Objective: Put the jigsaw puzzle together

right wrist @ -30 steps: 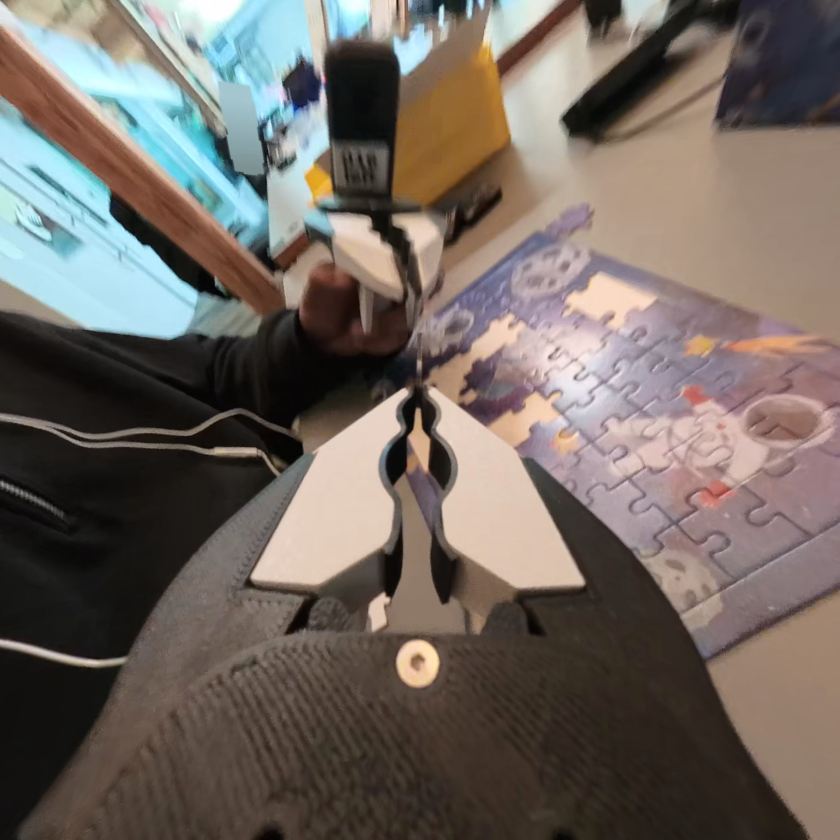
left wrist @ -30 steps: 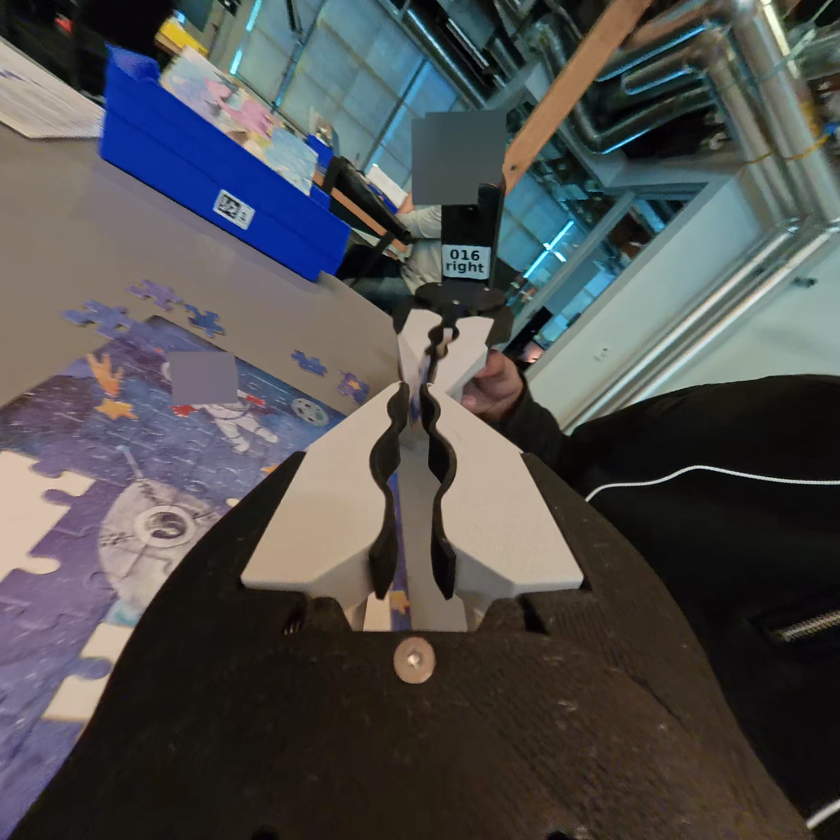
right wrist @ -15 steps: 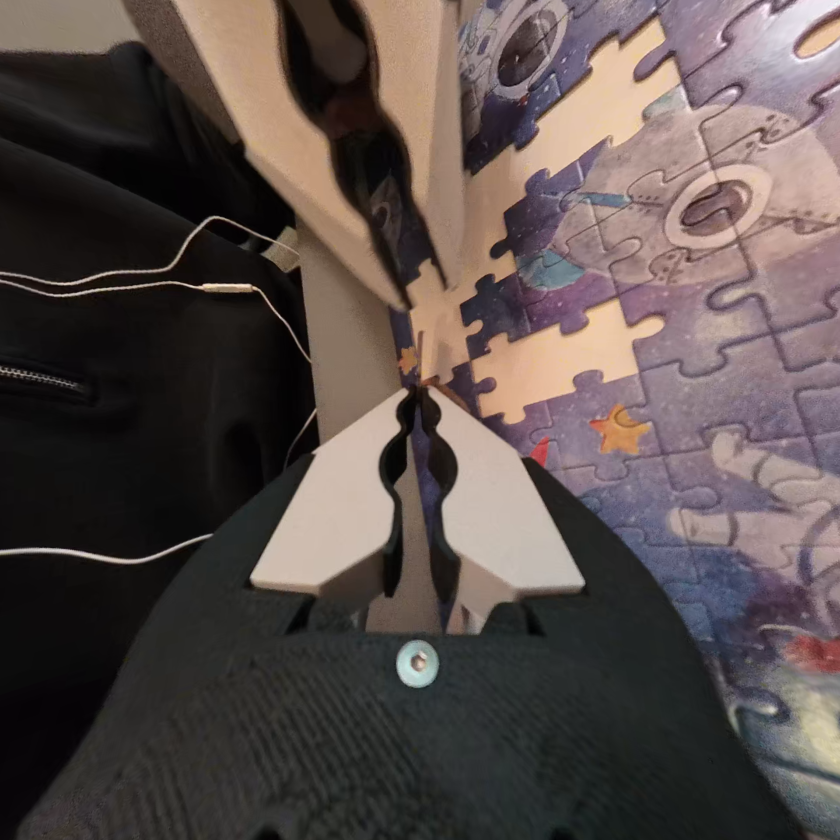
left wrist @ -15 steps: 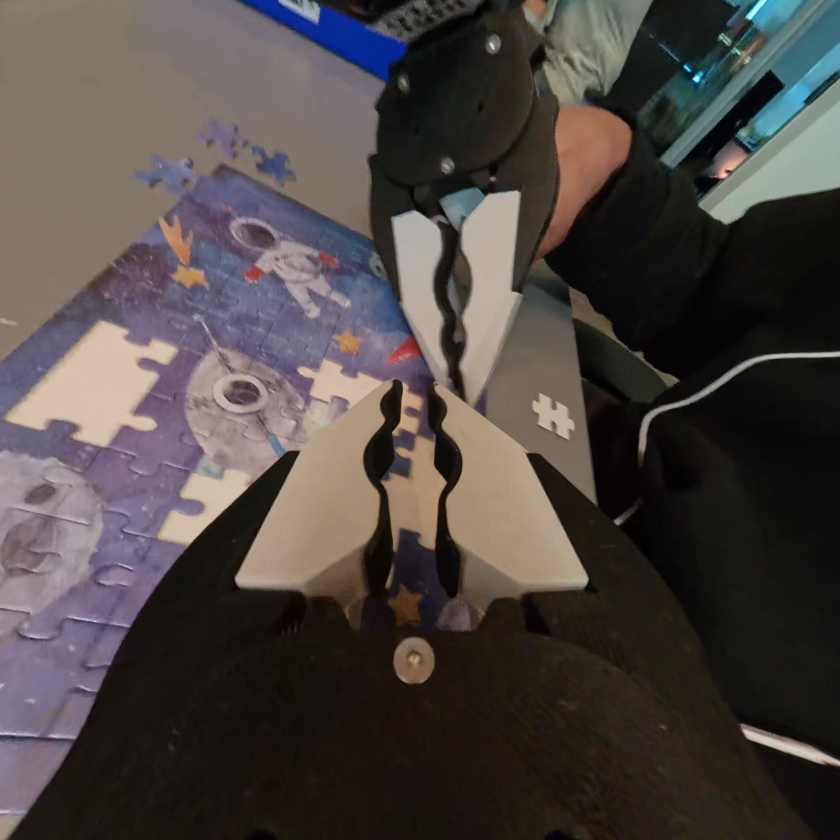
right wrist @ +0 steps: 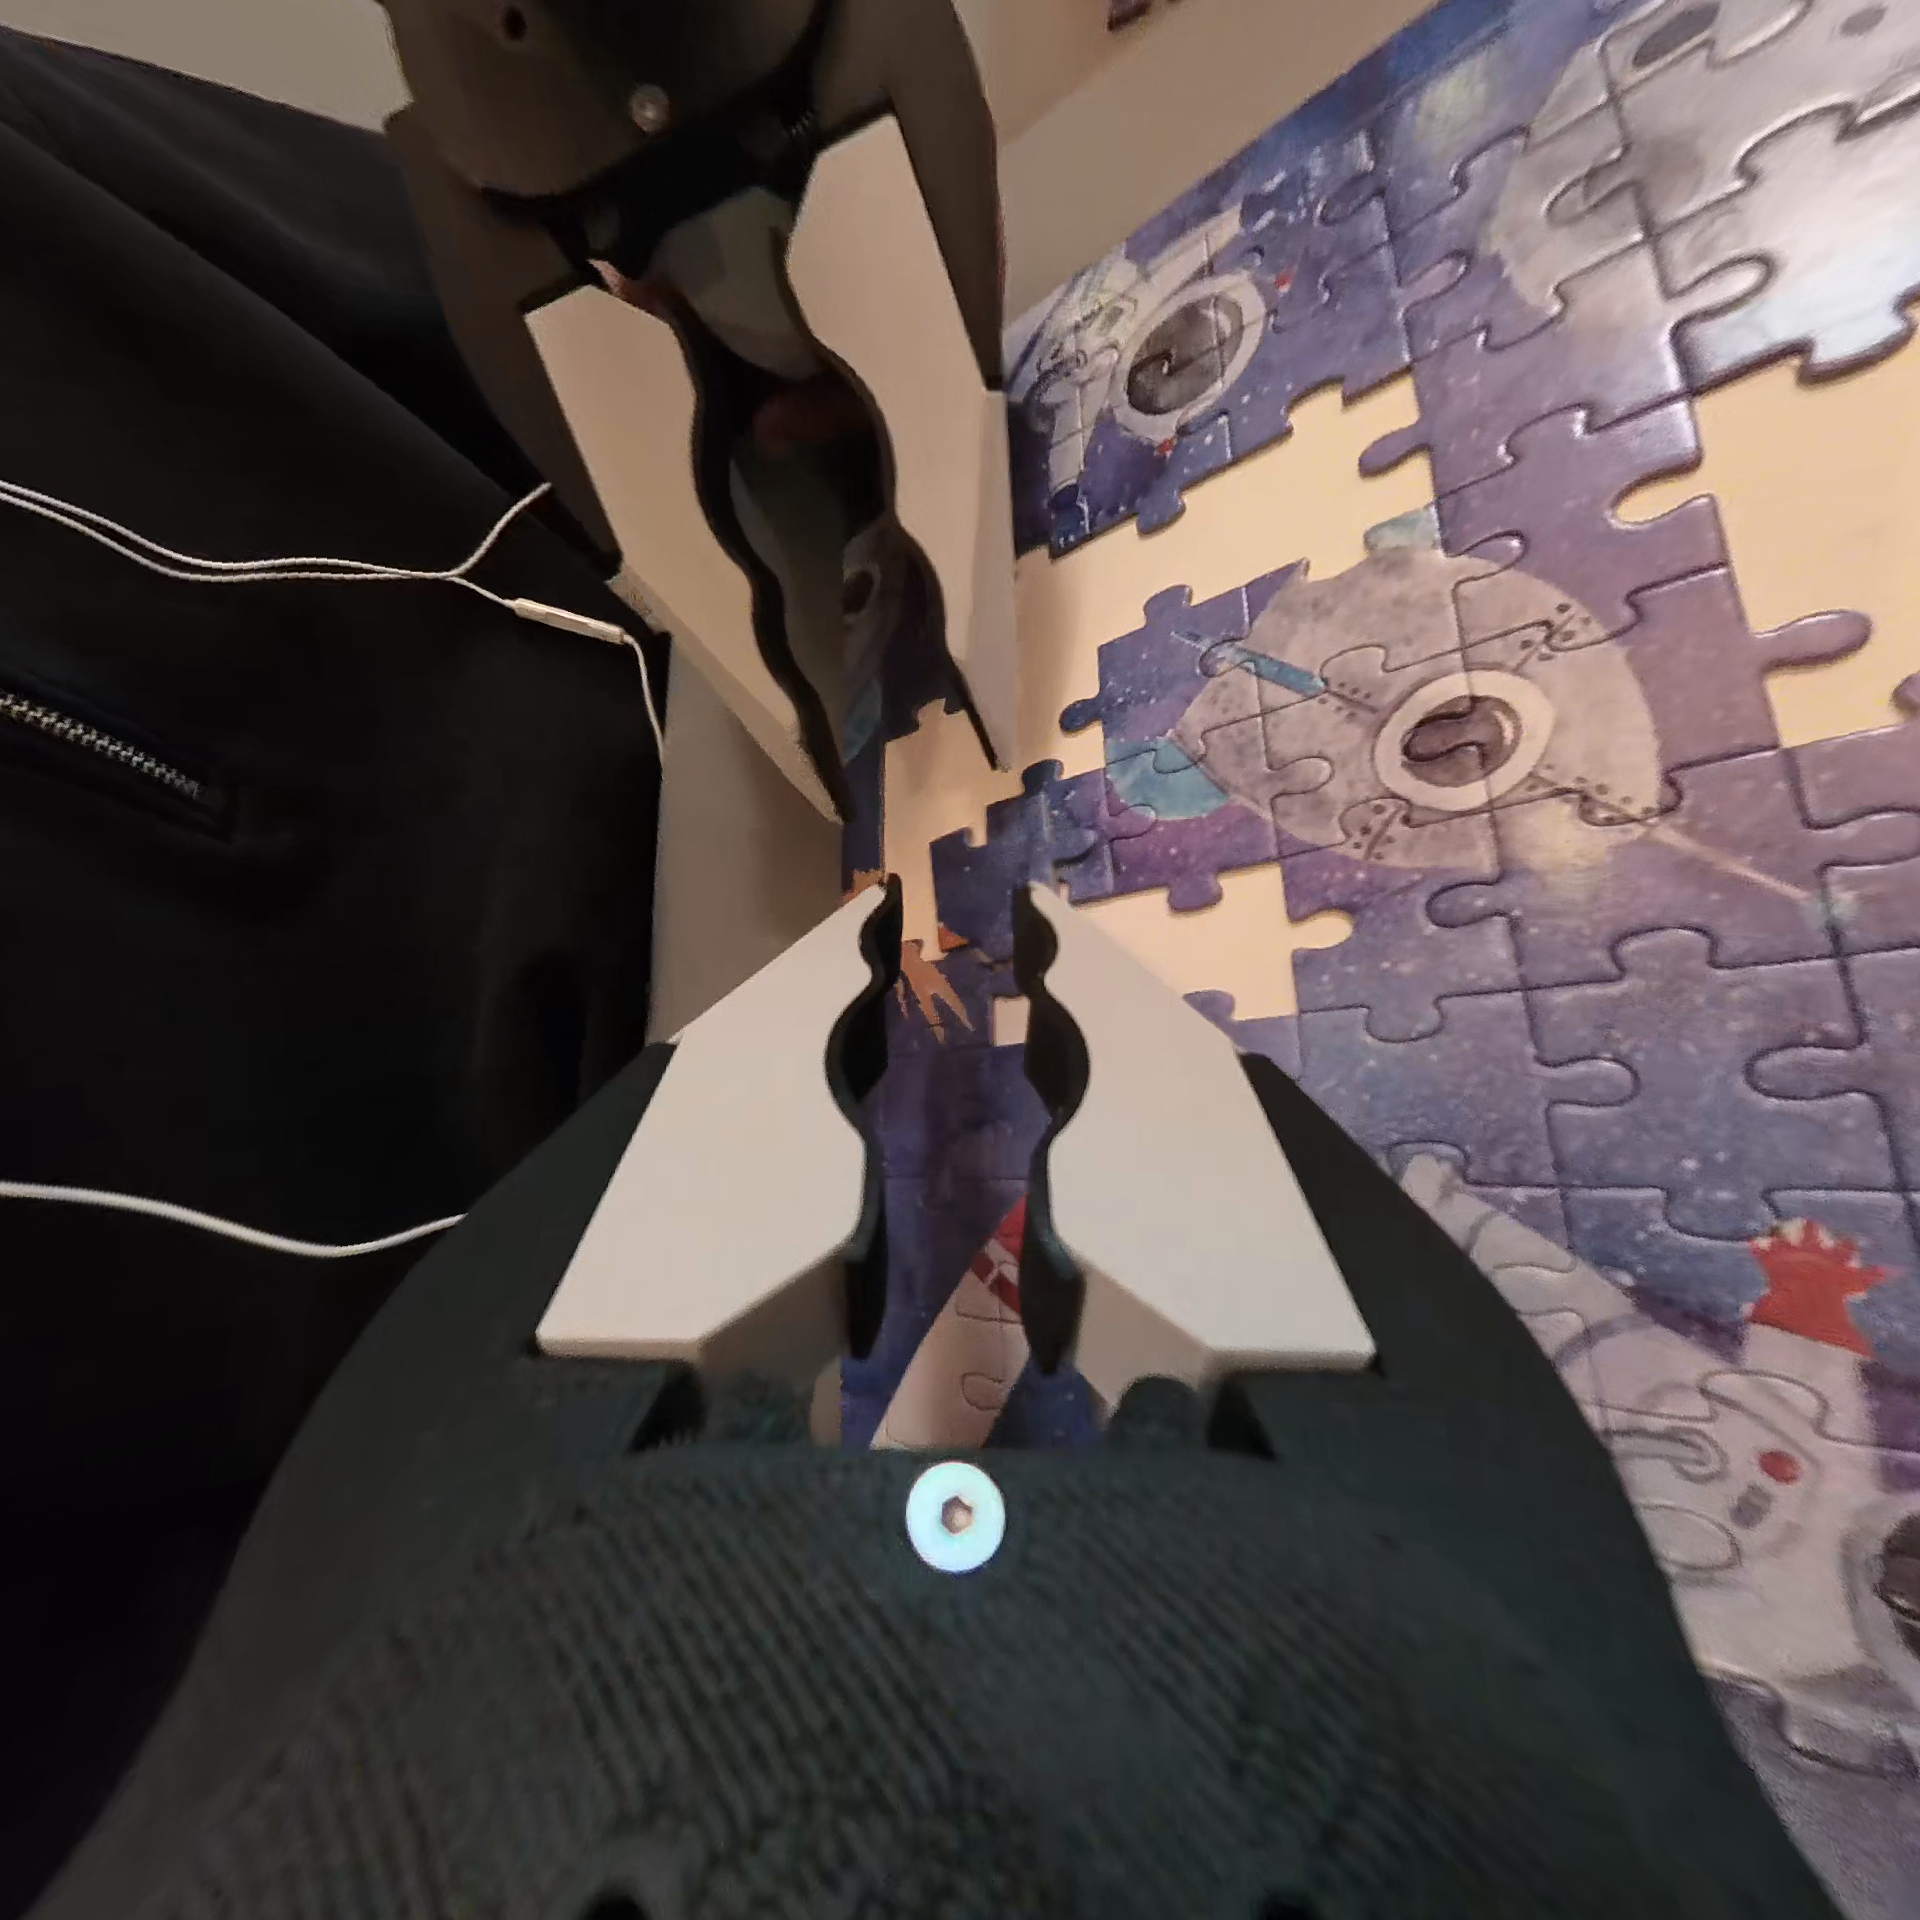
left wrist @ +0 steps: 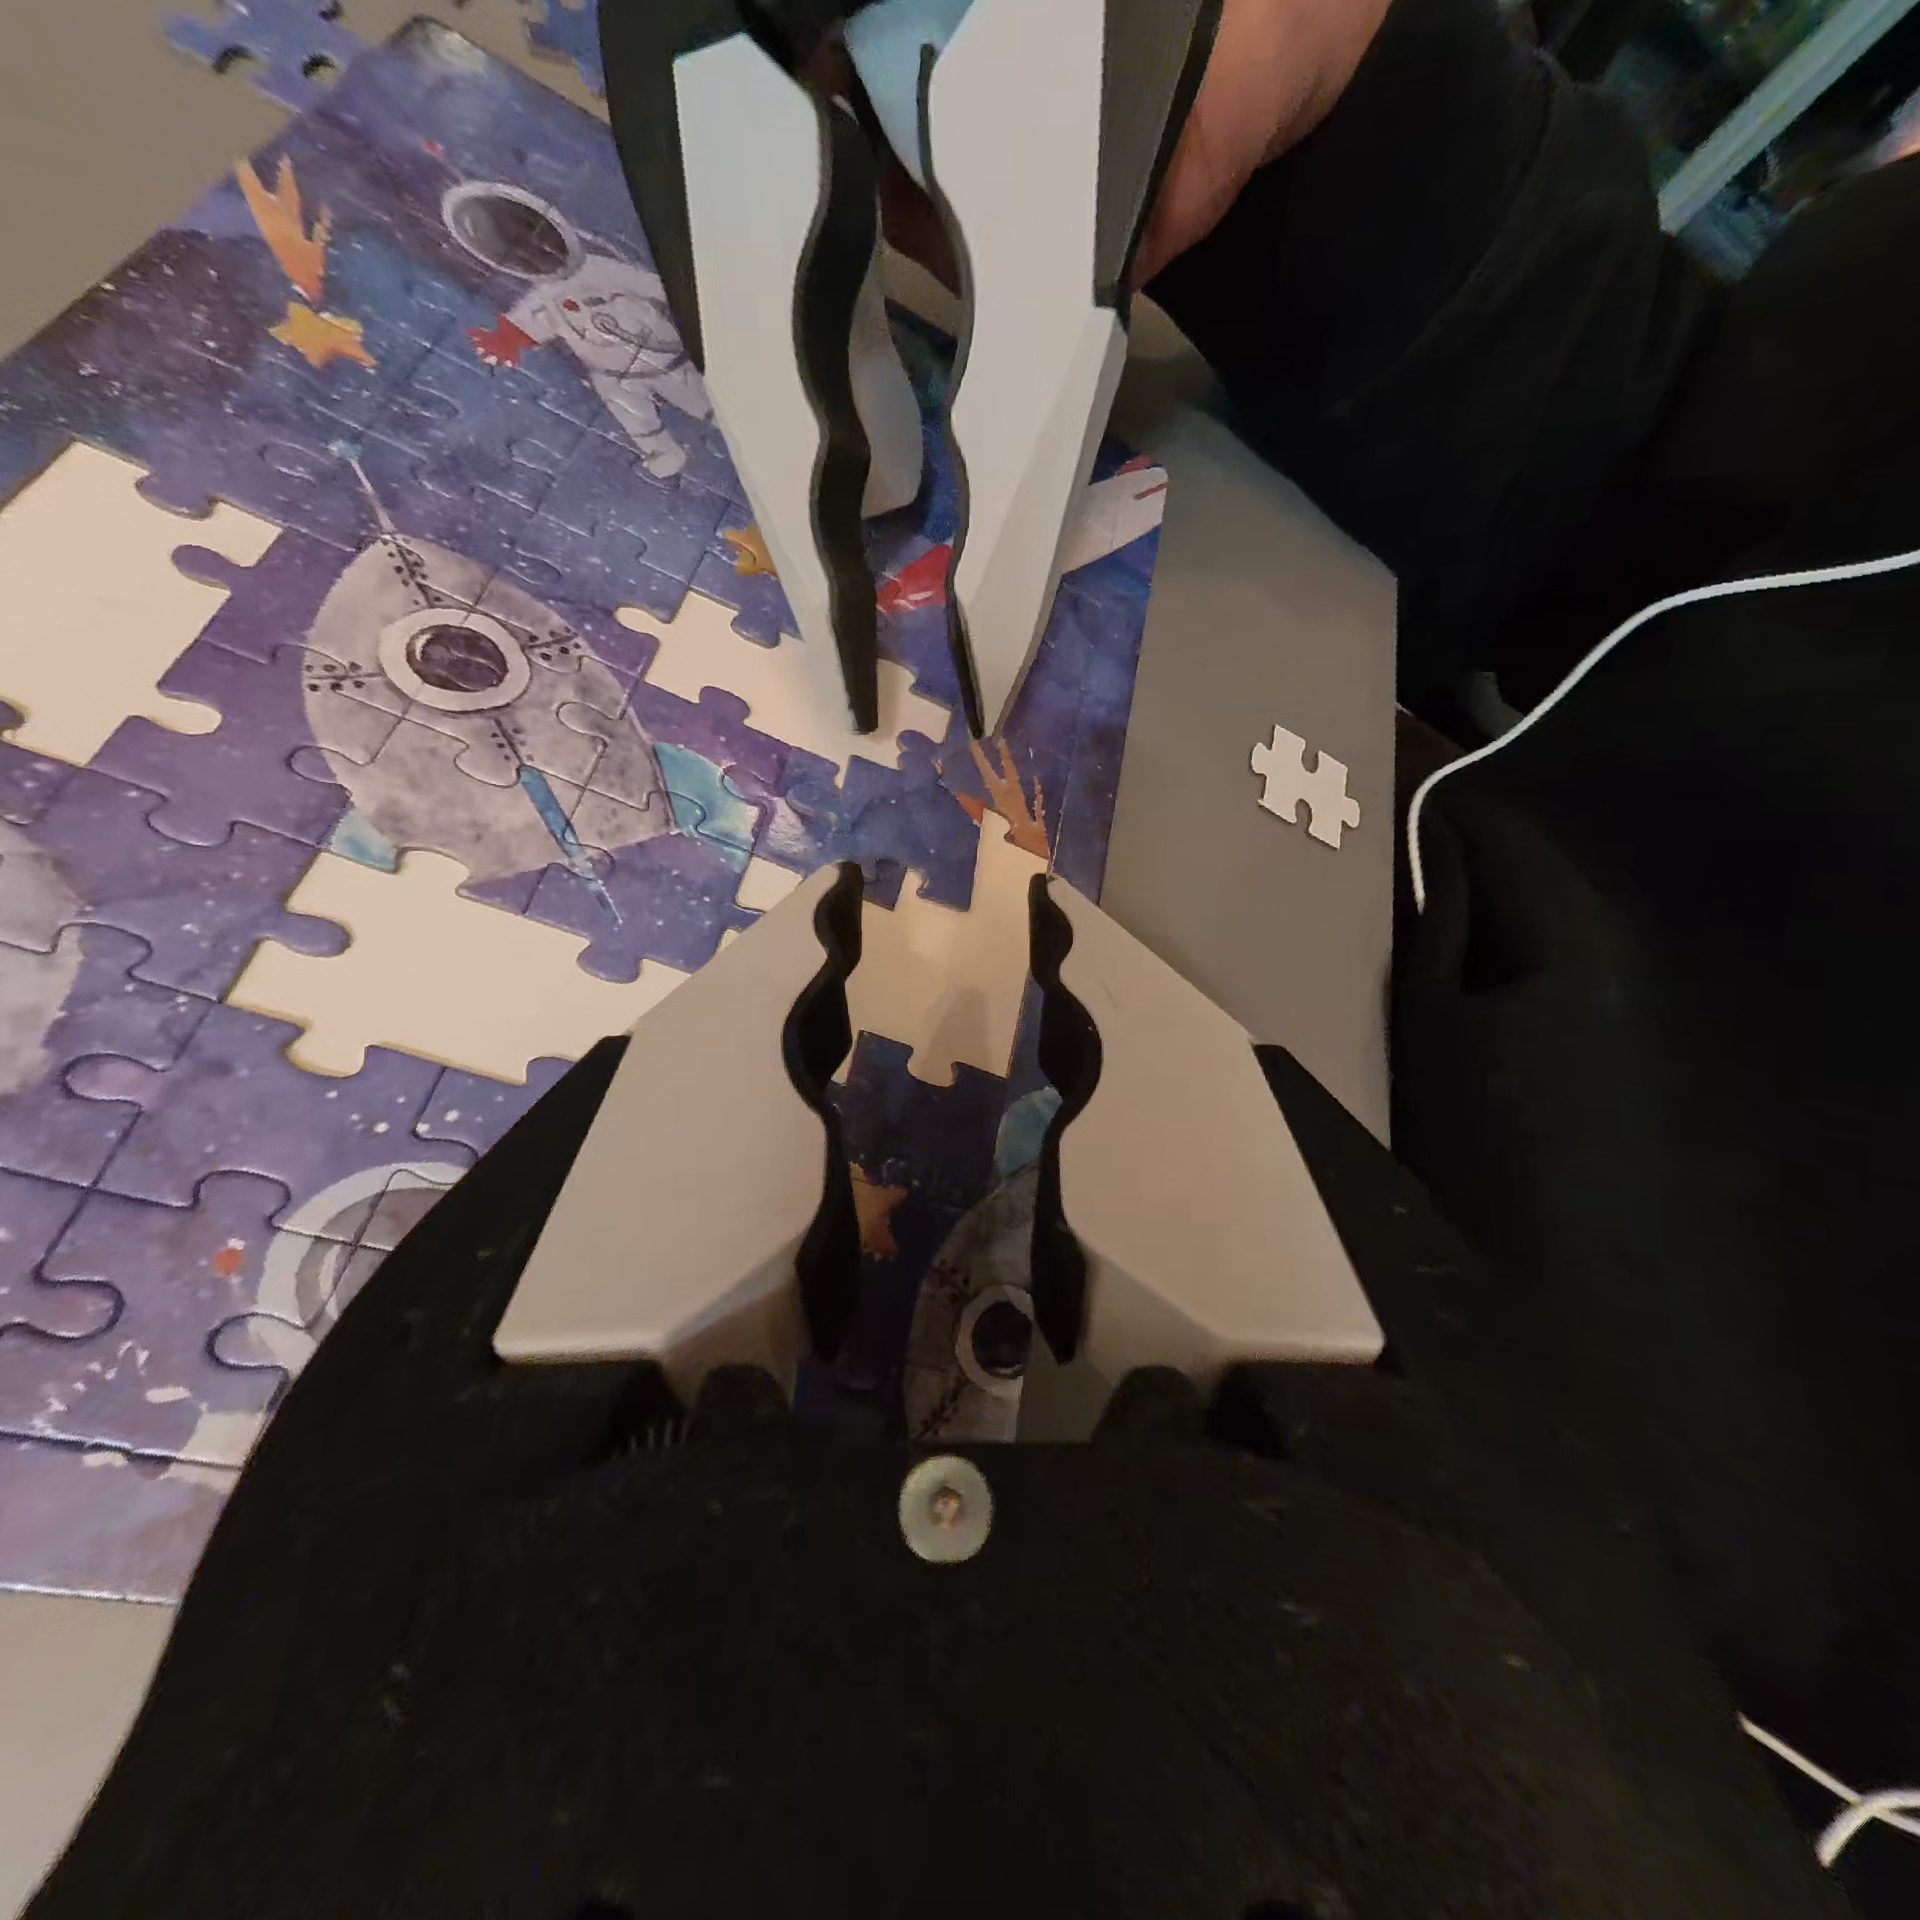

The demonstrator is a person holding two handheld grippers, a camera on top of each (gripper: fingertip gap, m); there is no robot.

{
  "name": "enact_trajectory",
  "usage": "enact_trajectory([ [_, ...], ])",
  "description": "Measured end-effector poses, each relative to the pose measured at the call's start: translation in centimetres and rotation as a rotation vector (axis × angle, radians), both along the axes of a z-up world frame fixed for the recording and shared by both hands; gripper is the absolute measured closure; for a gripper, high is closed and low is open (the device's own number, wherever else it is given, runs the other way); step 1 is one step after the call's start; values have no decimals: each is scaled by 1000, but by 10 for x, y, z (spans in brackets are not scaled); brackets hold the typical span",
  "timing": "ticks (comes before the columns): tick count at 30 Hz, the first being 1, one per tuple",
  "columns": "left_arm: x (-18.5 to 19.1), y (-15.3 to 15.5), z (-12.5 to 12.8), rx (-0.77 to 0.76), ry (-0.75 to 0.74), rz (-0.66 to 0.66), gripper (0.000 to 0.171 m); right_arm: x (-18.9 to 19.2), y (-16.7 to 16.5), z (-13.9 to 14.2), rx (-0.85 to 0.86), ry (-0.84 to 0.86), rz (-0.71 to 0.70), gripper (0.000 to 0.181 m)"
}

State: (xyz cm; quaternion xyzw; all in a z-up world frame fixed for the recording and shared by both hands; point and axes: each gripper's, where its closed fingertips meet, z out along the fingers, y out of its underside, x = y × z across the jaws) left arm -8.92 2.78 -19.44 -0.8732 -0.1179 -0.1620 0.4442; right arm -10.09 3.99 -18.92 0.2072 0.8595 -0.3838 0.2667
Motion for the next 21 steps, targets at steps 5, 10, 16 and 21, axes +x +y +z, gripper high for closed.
enact_trajectory([
  [5,1,0,5,51,-158,-22,138,3,-1,2,-41,44,-15,162],
  [10,-5,-2,14,113,-206,4,138,4,-2,-3,-12,117,-16,154],
  [16,-2,0,4,43,-151,-4,138,21,-5,-11,5,116,41,156],
  [21,0,1,3,34,-121,-10,137,18,-6,-8,-6,149,33,157],
])
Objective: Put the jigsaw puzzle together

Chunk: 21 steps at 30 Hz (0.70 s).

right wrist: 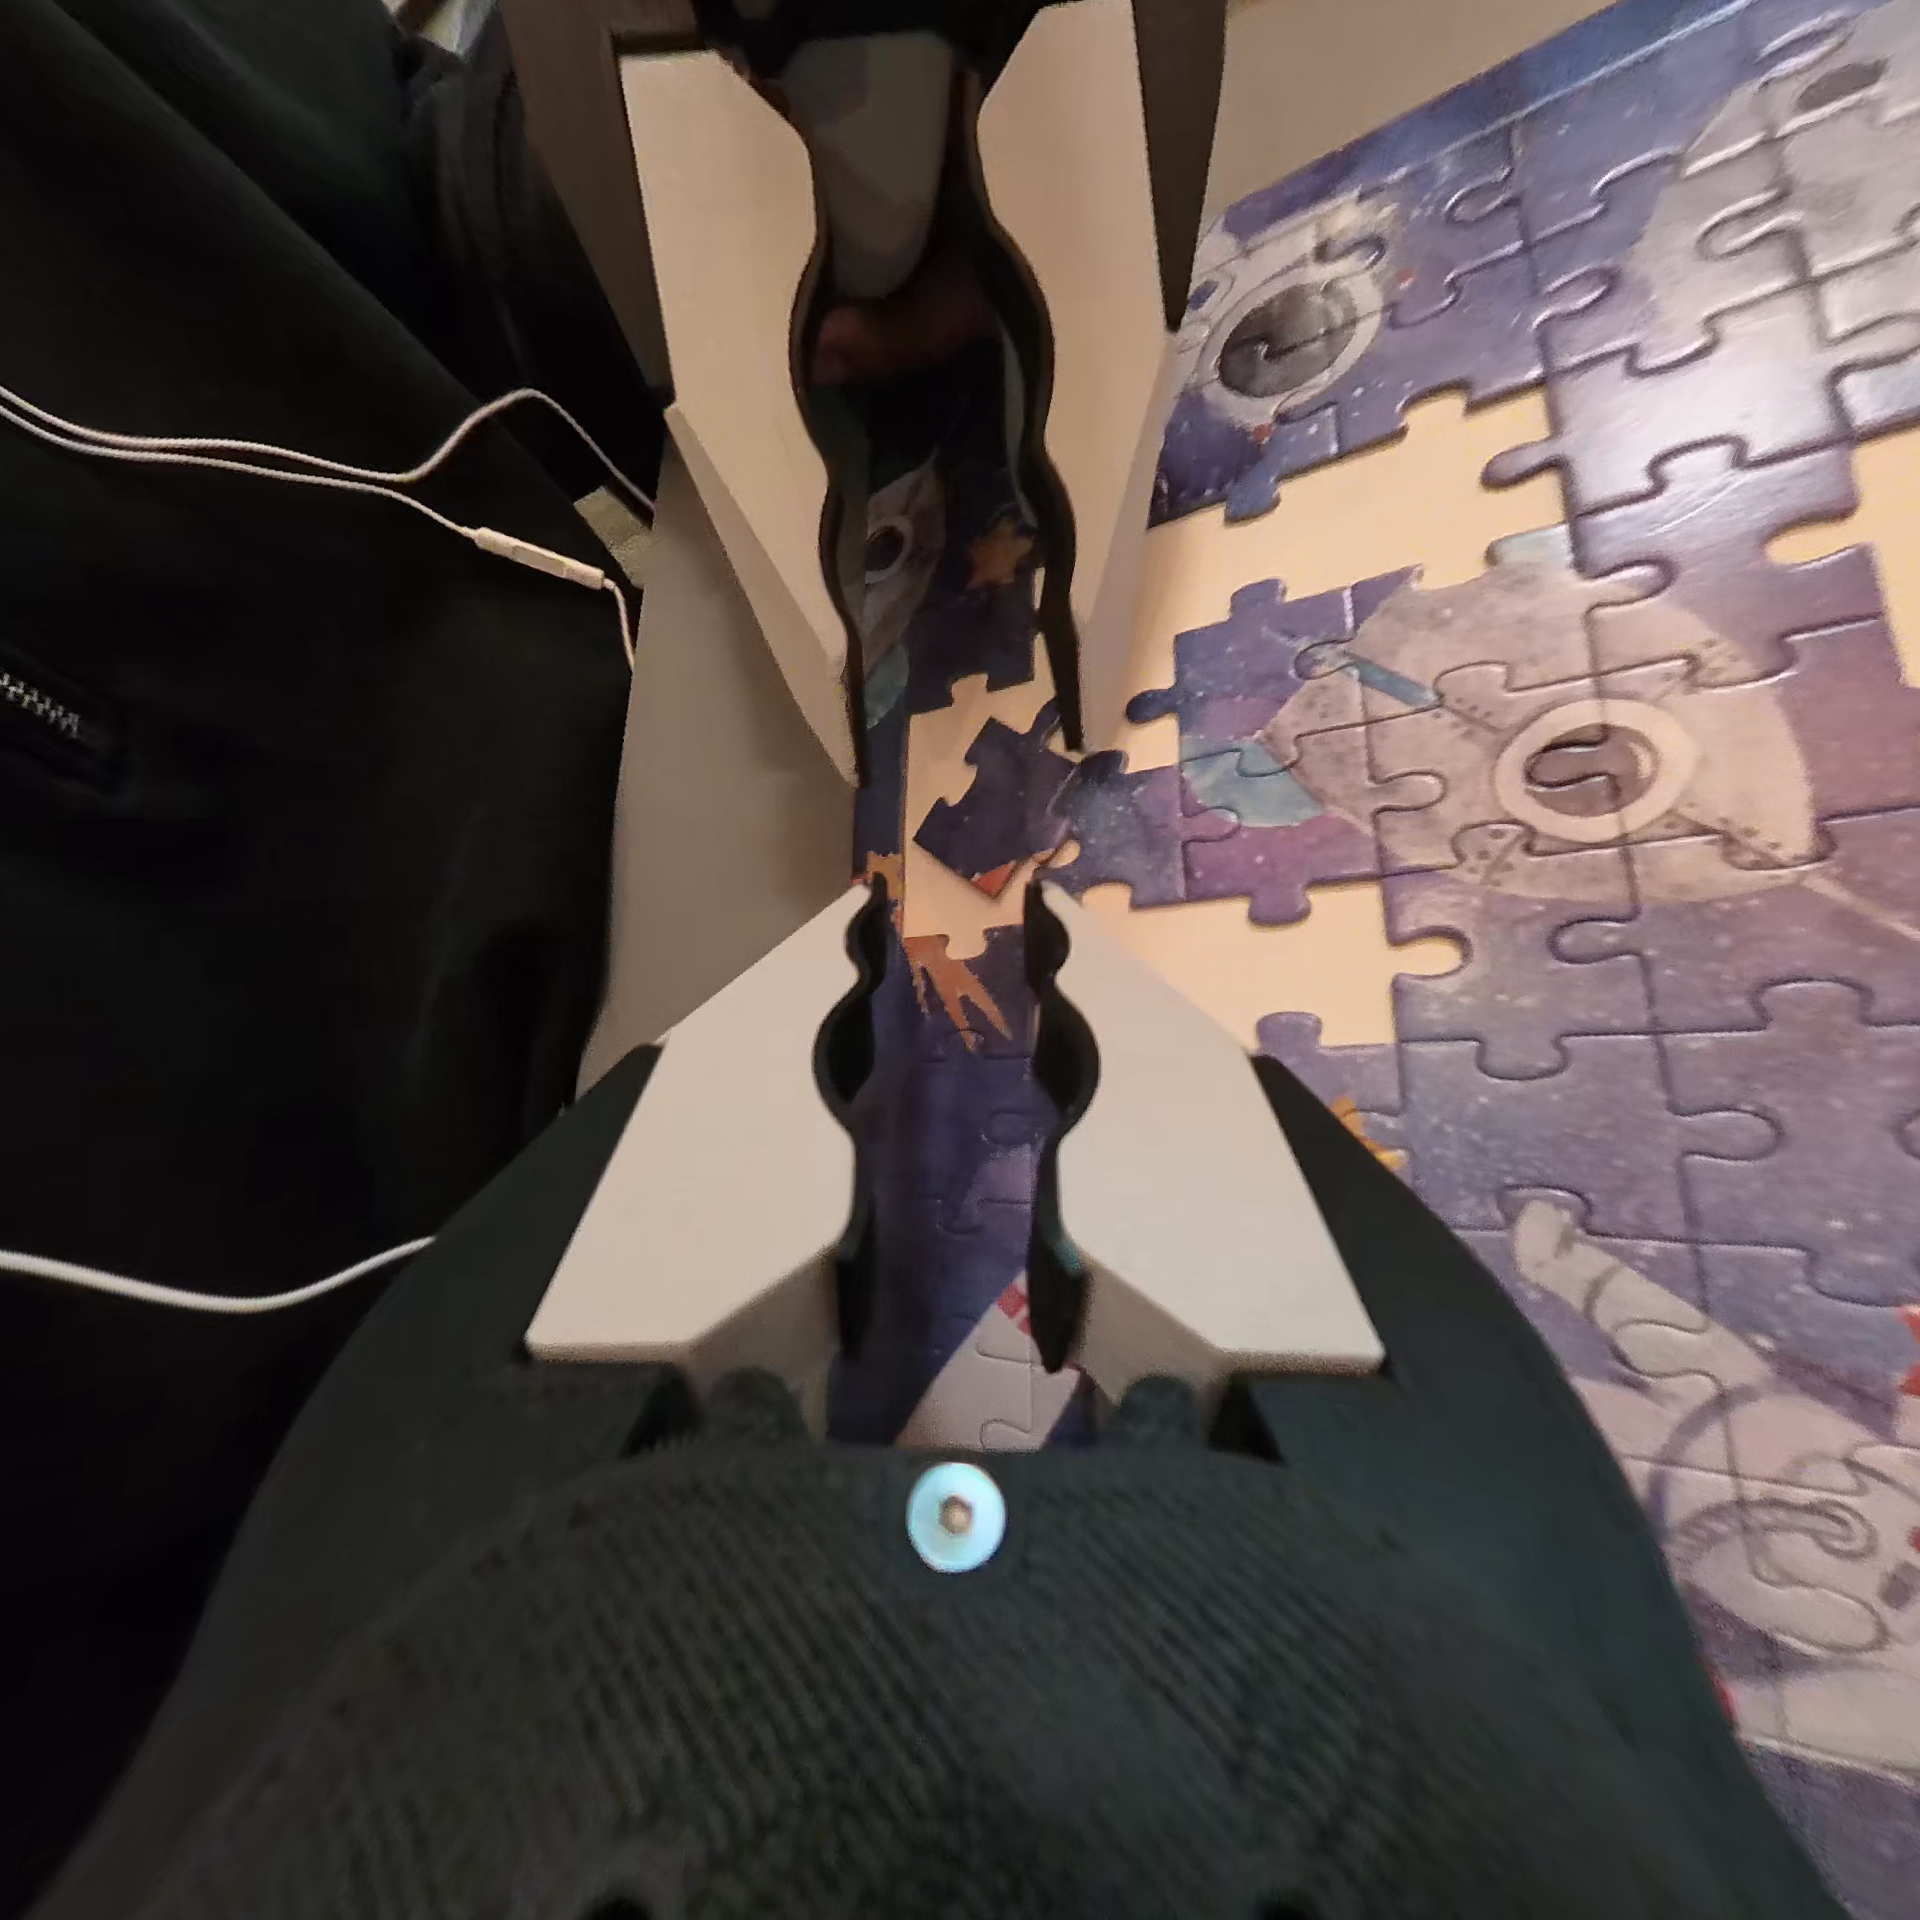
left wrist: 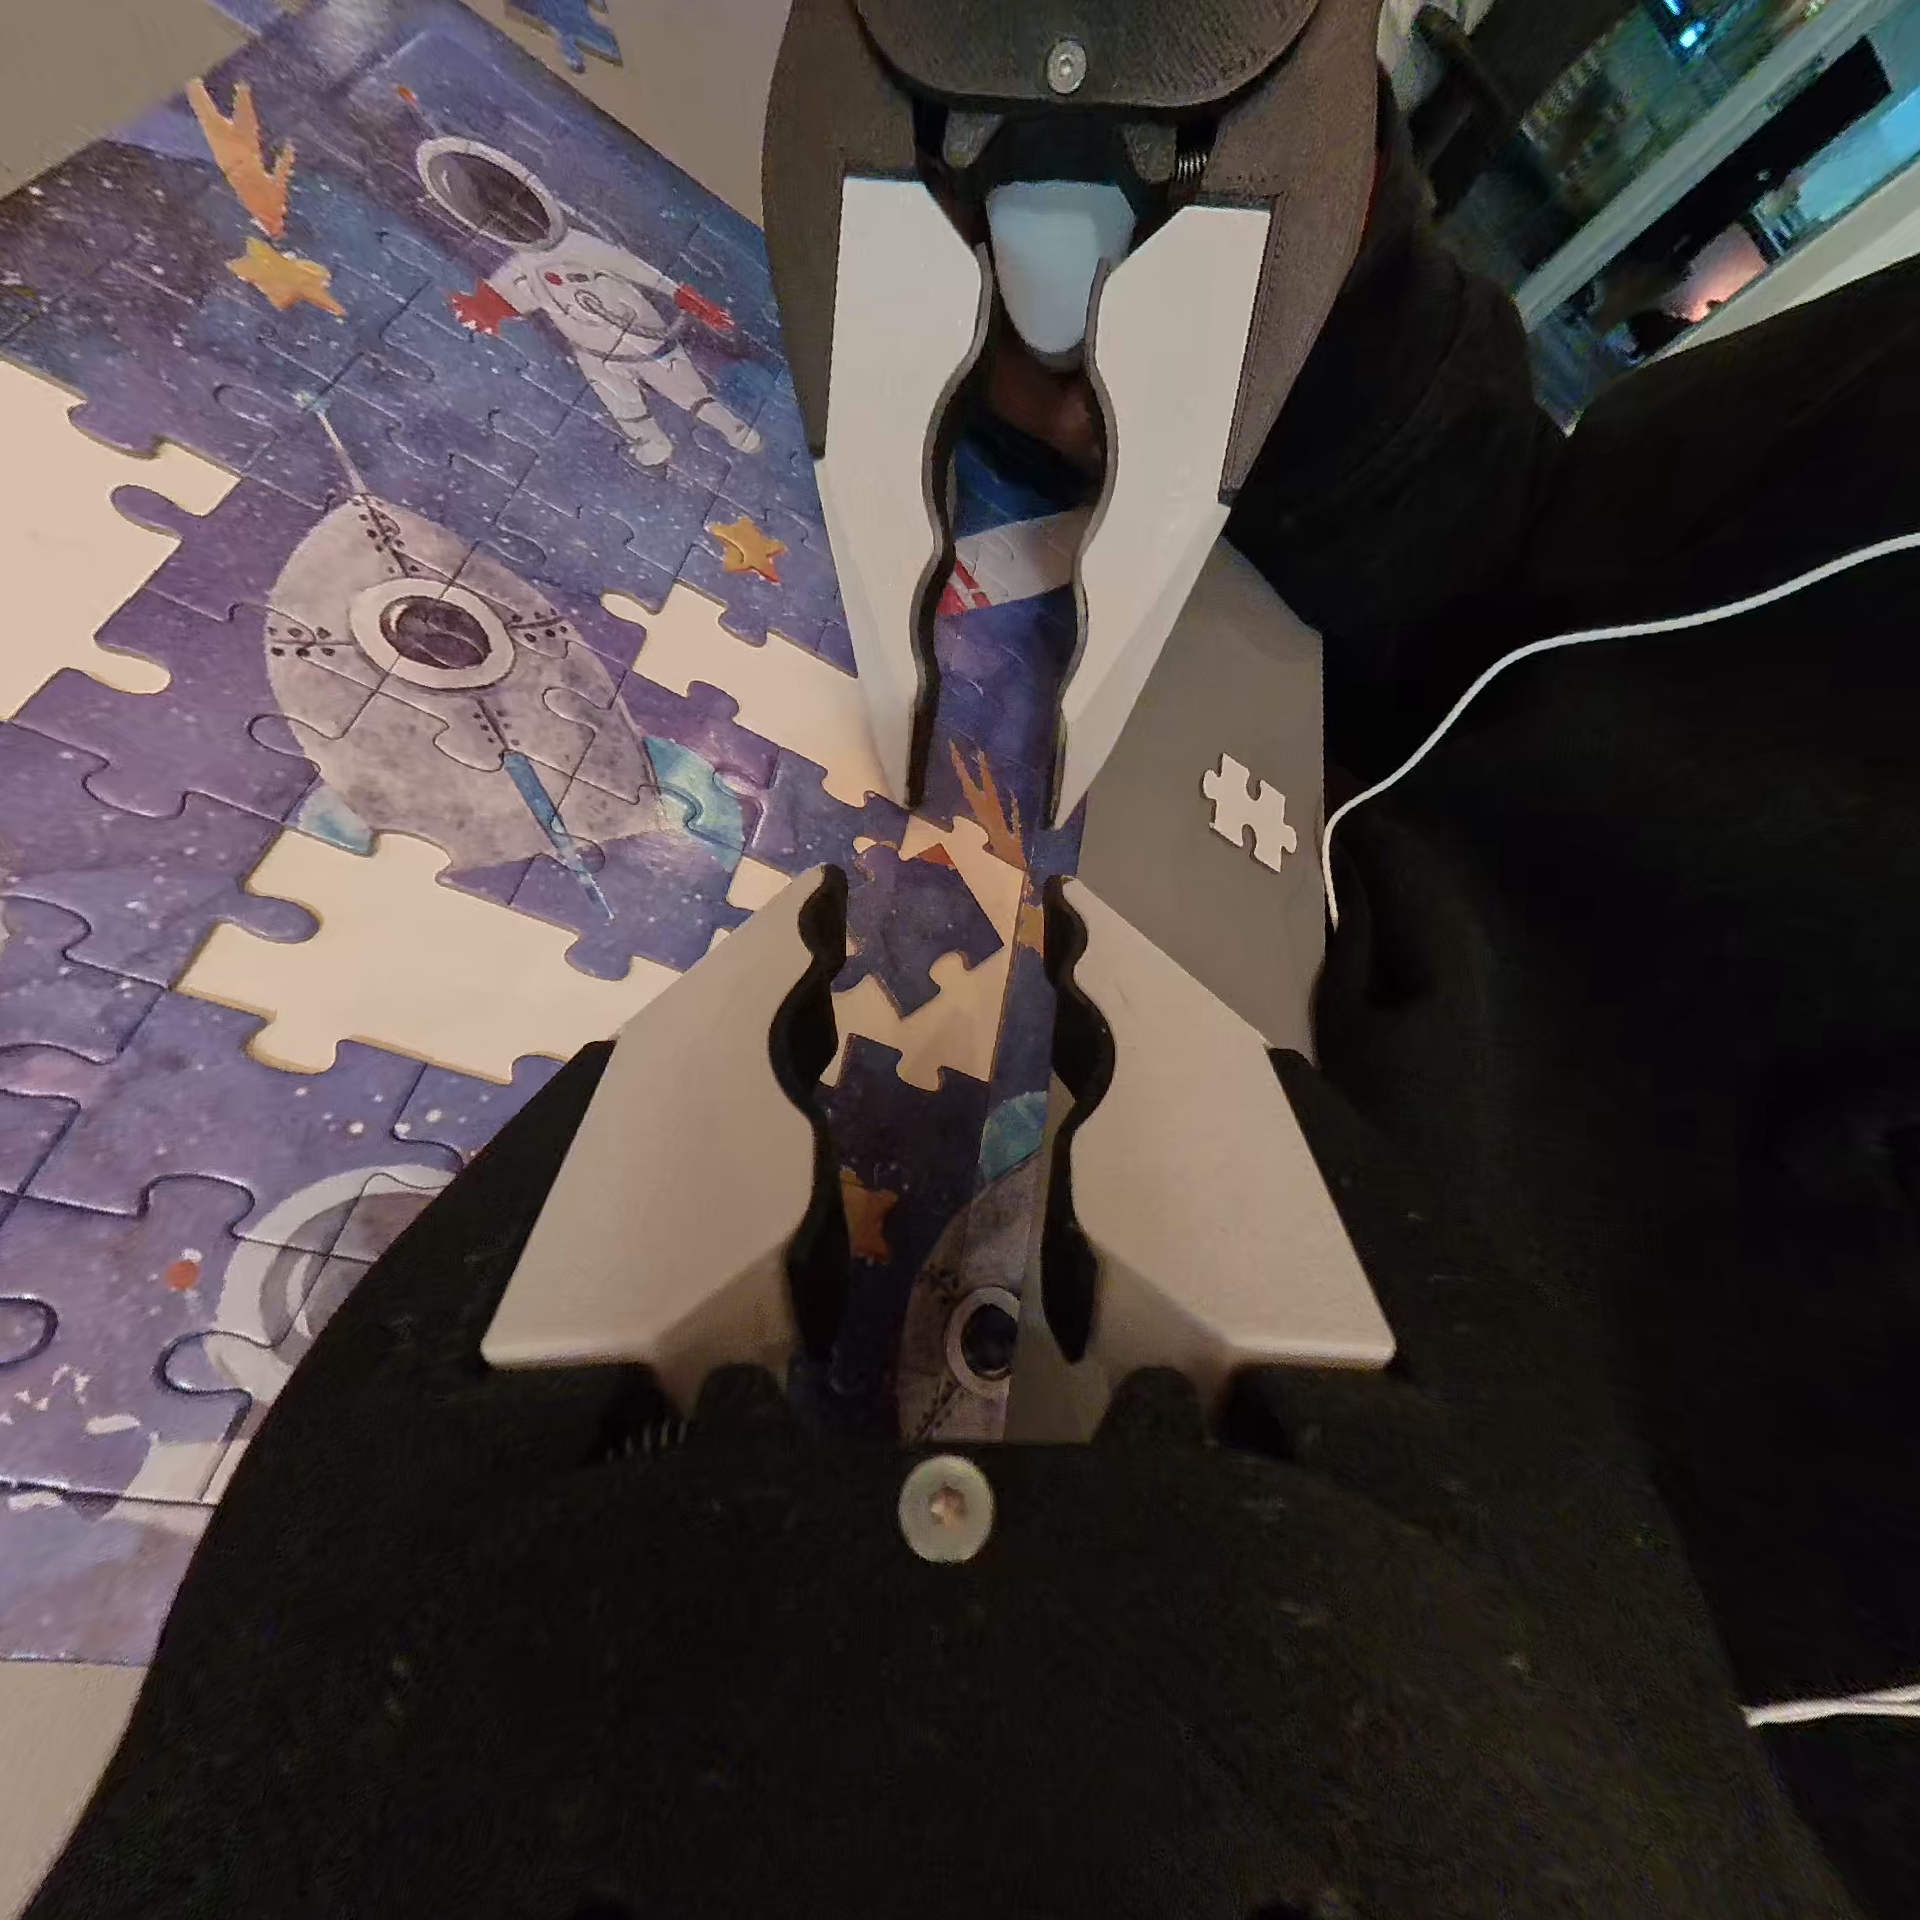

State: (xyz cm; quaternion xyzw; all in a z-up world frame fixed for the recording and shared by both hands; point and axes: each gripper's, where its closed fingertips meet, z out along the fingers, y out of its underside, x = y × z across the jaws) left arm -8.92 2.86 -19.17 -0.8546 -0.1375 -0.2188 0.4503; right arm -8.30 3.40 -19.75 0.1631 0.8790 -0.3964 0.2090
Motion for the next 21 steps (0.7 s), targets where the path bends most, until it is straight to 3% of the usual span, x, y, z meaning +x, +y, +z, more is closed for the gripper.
enact_trajectory([
  [7,-3,-2,9,57,57,26,138,-19,-3,16,-75,166,-64,154],
  [11,-8,-2,10,52,146,49,142,-9,-7,7,-36,277,26,131],
  [13,-12,-3,11,46,227,69,145,-8,-8,-1,13,393,62,129],
  [16,-22,-4,15,48,360,117,151,-11,-11,-12,92,556,90,131],
  [21,-16,-7,10,4,410,102,153,-7,-17,-12,80,531,100,144],
])
